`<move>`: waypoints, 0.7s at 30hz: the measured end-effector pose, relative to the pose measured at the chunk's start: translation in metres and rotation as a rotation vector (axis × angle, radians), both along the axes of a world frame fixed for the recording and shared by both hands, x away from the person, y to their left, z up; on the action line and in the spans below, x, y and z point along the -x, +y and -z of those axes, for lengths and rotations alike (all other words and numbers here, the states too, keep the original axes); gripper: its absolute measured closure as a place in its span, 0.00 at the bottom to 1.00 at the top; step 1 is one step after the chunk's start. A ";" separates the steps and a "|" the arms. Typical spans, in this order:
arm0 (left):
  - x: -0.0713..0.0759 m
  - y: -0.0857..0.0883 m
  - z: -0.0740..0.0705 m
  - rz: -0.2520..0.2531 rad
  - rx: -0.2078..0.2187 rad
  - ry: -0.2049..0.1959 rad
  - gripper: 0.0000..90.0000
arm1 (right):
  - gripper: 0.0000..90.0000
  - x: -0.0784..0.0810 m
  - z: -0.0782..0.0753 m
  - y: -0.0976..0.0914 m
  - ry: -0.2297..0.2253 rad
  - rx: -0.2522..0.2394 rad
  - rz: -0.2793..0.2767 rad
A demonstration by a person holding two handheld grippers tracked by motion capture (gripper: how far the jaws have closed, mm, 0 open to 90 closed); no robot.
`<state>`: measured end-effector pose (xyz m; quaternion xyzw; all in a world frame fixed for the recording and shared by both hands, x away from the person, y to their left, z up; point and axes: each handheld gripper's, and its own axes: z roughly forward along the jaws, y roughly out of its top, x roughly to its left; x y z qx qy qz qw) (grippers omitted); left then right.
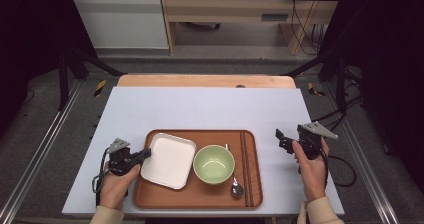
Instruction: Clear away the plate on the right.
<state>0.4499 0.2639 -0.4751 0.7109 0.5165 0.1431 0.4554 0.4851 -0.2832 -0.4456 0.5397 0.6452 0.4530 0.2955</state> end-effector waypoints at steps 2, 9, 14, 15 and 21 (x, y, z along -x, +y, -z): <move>0.000 0.000 0.001 0.001 -0.001 0.007 0.97 | 0.15 -0.001 0.001 0.000 -0.001 0.004 -0.002; -0.001 -0.002 0.003 0.007 -0.020 0.015 0.97 | 0.15 -0.001 0.001 0.000 0.012 0.002 -0.006; 0.000 -0.003 0.003 0.014 -0.044 0.016 0.97 | 0.15 -0.002 0.002 0.001 0.010 0.011 -0.010; 0.001 -0.004 0.003 0.010 -0.046 0.013 0.97 | 0.15 -0.002 0.002 0.001 0.011 0.010 -0.010; 0.002 -0.007 0.003 0.017 -0.083 0.006 0.96 | 0.15 -0.002 0.002 0.001 0.011 0.009 -0.014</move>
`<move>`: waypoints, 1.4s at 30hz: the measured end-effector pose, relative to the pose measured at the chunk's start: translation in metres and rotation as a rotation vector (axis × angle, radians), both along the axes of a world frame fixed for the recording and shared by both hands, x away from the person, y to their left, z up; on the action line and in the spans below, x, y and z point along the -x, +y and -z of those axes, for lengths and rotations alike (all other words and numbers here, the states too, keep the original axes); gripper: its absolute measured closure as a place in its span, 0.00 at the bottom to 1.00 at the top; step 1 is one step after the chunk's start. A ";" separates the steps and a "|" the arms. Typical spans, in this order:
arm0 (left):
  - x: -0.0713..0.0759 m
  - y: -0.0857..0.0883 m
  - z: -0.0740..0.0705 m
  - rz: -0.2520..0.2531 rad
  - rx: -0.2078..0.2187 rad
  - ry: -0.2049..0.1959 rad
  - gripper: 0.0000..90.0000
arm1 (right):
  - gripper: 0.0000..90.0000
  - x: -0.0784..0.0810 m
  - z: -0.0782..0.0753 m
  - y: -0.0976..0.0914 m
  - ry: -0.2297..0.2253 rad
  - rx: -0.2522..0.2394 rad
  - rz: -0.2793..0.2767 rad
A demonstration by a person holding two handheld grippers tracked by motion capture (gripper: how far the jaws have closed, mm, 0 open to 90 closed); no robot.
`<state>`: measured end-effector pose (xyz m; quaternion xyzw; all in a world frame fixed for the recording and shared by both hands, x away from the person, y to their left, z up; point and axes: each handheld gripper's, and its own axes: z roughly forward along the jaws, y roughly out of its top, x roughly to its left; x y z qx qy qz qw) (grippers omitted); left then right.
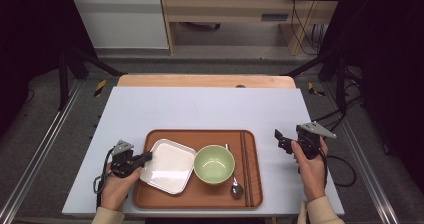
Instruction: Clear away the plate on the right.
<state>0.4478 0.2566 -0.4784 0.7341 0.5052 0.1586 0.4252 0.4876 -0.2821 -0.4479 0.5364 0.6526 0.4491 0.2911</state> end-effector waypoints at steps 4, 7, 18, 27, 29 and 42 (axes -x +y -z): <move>0.001 -0.002 0.003 0.005 -0.021 -0.010 0.94 | 0.15 0.000 0.000 0.000 0.001 0.002 -0.001; 0.003 -0.002 0.000 0.009 -0.036 -0.064 0.87 | 0.15 0.000 0.000 0.001 0.002 0.006 -0.003; 0.009 -0.004 -0.020 0.034 -0.069 -0.378 0.39 | 0.14 0.000 -0.001 0.005 -0.013 -0.003 -0.019; 0.012 -0.001 -0.032 0.045 -0.036 -0.438 0.22 | 0.13 0.002 -0.007 0.011 -0.051 -0.004 -0.042; 0.013 0.002 -0.035 0.040 -0.030 -0.450 0.18 | 0.13 0.003 -0.008 0.012 -0.058 0.001 -0.046; 0.017 0.016 -0.050 0.066 0.013 -0.517 0.08 | 0.12 0.007 -0.019 0.024 -0.125 -0.005 -0.084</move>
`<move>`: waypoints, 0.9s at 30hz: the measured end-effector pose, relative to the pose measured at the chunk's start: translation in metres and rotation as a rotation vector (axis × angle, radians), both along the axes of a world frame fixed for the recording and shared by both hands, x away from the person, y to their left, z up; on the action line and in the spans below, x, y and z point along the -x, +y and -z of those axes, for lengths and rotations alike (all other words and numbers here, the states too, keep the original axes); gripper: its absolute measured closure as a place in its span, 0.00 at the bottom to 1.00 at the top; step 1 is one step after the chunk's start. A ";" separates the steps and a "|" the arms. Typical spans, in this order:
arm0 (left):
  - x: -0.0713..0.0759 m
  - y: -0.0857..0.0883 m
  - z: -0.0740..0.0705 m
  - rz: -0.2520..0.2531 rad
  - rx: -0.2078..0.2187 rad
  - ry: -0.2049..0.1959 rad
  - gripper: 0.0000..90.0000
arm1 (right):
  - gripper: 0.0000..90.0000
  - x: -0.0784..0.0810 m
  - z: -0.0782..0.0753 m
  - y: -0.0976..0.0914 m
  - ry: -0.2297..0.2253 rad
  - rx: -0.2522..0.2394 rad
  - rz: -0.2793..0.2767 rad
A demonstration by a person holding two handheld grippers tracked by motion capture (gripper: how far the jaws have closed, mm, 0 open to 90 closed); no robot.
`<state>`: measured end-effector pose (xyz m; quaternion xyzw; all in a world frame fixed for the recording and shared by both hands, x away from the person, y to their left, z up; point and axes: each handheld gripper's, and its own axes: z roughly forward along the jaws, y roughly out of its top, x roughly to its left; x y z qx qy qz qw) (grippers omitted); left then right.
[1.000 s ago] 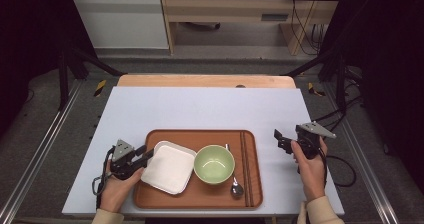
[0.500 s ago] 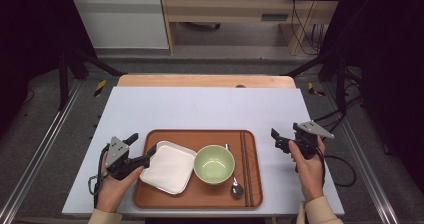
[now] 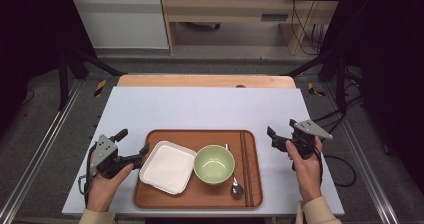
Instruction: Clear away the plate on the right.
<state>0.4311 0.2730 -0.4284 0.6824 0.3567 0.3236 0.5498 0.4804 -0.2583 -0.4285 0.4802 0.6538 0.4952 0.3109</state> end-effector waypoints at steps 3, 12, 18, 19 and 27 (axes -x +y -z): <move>-0.001 0.001 -0.003 0.031 -0.006 -0.010 0.07 | 0.12 0.001 -0.005 0.001 -0.024 -0.011 -0.013; -0.013 0.004 -0.010 0.123 -0.039 -0.033 0.04 | 0.12 -0.003 -0.015 0.023 -0.096 -0.053 -0.087; -0.023 0.009 -0.011 0.148 -0.006 -0.048 0.04 | 0.11 -0.006 -0.013 0.040 -0.090 -0.048 -0.133; -0.025 0.009 -0.011 0.152 -0.005 -0.045 0.04 | 0.11 -0.006 -0.012 0.043 -0.090 -0.042 -0.138; -0.021 0.006 -0.009 0.206 0.001 -0.064 0.04 | 0.12 -0.004 -0.006 0.060 -0.093 -0.070 -0.206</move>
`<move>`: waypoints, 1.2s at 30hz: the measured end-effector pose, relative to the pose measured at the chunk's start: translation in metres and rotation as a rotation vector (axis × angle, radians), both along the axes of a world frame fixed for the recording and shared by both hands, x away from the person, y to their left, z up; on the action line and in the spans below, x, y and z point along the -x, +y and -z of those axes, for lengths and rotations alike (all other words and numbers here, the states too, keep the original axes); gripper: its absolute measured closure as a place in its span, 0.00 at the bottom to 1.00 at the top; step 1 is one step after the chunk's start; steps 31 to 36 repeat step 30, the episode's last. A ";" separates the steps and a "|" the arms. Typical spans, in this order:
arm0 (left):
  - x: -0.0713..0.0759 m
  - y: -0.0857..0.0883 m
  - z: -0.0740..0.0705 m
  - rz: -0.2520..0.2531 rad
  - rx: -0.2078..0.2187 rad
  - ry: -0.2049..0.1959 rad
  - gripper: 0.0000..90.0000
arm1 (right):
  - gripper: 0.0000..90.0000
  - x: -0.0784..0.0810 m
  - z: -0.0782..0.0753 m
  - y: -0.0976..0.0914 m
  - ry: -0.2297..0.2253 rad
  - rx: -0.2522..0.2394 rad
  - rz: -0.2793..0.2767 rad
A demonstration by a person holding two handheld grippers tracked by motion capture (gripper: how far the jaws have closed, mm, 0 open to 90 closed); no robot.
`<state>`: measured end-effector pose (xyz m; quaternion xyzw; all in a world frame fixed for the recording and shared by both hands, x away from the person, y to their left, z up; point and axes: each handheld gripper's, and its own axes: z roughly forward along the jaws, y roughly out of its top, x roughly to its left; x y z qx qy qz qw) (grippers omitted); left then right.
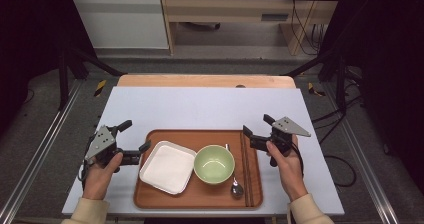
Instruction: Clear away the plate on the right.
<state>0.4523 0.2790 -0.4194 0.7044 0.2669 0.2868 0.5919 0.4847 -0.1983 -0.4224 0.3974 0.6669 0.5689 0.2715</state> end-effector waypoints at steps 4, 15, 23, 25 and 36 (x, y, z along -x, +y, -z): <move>0.004 -0.001 0.003 0.015 -0.009 -0.004 0.03 | 0.12 0.005 0.000 0.006 -0.029 0.000 -0.029; 0.015 0.005 0.025 -0.016 -0.015 0.042 0.02 | 0.07 0.020 0.004 0.011 -0.049 0.073 -0.067; 0.019 0.016 0.034 -0.058 0.000 0.059 0.01 | 0.03 0.032 0.014 0.001 0.016 0.136 -0.074; 0.019 0.018 0.035 -0.065 0.011 0.056 0.01 | 0.04 0.034 0.016 -0.003 0.021 0.154 -0.065; 0.019 0.021 0.038 -0.097 0.026 0.059 0.01 | 0.07 0.029 0.020 -0.011 0.036 0.146 -0.033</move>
